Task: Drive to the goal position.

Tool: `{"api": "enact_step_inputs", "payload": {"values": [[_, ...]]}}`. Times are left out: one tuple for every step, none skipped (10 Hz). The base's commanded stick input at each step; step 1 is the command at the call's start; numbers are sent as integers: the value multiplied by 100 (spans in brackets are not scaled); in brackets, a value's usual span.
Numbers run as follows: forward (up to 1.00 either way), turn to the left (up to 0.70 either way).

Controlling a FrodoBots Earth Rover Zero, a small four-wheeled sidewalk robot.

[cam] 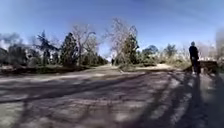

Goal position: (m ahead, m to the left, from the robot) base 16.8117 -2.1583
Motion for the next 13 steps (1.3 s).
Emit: {"api": "enact_step_inputs", "payload": {"values": [[100,0],[100,0],[100,0],[100,0],[100,0],[100,0],[100,0],[100,0],[100,11],[100,34],[100,26],[100,0],[100,0]]}}
